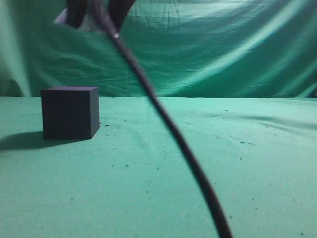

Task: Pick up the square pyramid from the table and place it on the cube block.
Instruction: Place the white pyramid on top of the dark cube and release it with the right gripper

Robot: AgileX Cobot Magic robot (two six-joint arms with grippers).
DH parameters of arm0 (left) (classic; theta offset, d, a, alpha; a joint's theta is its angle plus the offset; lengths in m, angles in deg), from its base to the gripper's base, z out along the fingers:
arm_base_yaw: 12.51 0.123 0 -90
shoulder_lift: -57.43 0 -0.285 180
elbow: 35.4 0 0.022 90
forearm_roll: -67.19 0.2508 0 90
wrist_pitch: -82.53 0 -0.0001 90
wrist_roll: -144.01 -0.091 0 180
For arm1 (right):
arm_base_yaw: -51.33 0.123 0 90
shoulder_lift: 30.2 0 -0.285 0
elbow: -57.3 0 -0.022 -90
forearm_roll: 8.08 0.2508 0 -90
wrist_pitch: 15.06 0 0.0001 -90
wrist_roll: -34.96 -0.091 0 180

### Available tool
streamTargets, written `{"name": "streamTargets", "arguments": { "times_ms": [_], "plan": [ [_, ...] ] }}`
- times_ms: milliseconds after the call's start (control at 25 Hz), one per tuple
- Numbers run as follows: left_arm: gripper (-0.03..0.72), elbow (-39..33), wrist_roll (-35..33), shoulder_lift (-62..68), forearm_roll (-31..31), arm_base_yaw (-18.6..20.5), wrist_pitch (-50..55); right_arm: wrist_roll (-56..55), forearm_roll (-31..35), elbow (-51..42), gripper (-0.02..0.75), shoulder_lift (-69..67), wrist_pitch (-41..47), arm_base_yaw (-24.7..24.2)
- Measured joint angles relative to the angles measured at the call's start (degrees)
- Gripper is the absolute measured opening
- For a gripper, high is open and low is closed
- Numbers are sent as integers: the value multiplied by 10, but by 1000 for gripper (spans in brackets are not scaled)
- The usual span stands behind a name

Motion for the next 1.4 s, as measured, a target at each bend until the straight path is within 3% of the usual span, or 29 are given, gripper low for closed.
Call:
{"name": "streamTargets", "arguments": {
  "times_ms": [360, 840, 1000, 1200, 1280, 1400],
  "plan": [
    [0, 0, 0, 0, 0, 0, 0, 0, -3, 45, 407, -96, 33, 19],
    [0, 0, 0, 0, 0, 0, 0, 0, -3, 61, 407, -110, 19, 19],
    [0, 0, 0, 0, 0, 0, 0, 0, -3, 101, 631, -118, 44, 19],
    [0, 0, 0, 0, 0, 0, 0, -28, -5, 187, 646, -111, 58, 19],
    [0, 0, 0, 0, 0, 0, 0, -46, -5, 199, 500, -91, 61, 19],
    [0, 0, 0, 0, 0, 0, 0, -55, -5, 204, 205, -46, 67, 19]
  ]
}}
